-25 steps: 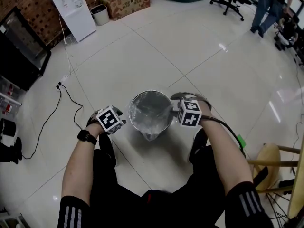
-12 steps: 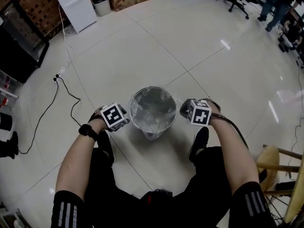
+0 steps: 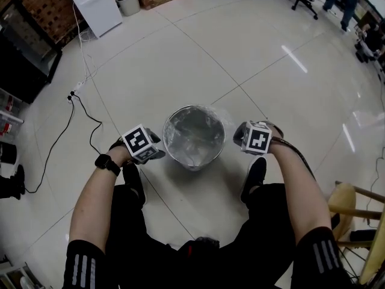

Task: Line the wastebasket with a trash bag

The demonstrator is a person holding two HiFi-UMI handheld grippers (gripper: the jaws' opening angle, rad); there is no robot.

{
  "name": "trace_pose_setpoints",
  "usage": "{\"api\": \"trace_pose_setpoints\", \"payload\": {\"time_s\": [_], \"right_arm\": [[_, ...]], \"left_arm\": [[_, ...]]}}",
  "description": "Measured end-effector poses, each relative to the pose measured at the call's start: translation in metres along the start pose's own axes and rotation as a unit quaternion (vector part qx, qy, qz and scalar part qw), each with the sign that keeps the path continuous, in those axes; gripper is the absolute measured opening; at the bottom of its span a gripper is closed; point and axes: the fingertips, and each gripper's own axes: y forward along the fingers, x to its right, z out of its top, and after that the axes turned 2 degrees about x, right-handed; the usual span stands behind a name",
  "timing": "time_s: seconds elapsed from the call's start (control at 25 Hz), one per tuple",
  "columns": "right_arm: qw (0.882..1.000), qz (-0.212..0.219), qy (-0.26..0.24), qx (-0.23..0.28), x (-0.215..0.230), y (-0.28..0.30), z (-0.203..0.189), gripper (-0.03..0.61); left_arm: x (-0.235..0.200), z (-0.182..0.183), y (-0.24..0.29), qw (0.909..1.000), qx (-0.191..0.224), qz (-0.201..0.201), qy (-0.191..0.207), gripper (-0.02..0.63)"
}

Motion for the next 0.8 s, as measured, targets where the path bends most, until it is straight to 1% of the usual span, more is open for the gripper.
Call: {"api": "trace_pose_setpoints", "payload": {"time_s": [0.08,0.2,0.28,0.4,0.52,0.64,0.72,0.8], "right_arm": [[1.000,-0.001,0.001,0.005,0.002,-0.001,0.002,0.008],[1.000,0.002,0.010,0.005,0.000,-0.005,0.005,0.008],[1.000,0.014,0.012,0.006,-0.005,0.000,0.003,0.008],[0.999,0.031,0.017,0.003,-0.012,0.007,0.000,0.008],[0.999,0.041,0.020,-0.007,-0.016,0.010,-0.005,0.008],[0.998,0.050,0.035,-0.014,-0.017,0.018,-0.013,0.008],[0.997,0.056,0.044,-0.015,-0.018,0.024,-0.016,0.008],[0.997,0.056,0.053,-0.016,-0.018,0.031,-0.019,0.008]], "left_arm": [[0.000,-0.001,-0.001,0.9998,0.004,-0.004,-0.020,0.219],[-0.007,0.003,0.005,0.9977,0.020,0.009,-0.064,0.219],[-0.005,0.002,0.015,0.9967,0.012,0.006,-0.080,0.219],[-0.001,-0.010,0.027,0.9972,-0.022,0.004,-0.071,0.225],[-0.002,-0.015,0.035,0.9969,-0.028,0.003,-0.074,0.225],[-0.006,-0.013,0.042,0.9973,-0.028,0.016,-0.066,0.226],[-0.008,-0.015,0.047,0.9972,-0.034,0.020,-0.063,0.227],[-0.008,-0.021,0.052,0.9961,-0.049,0.022,-0.070,0.229]]}}
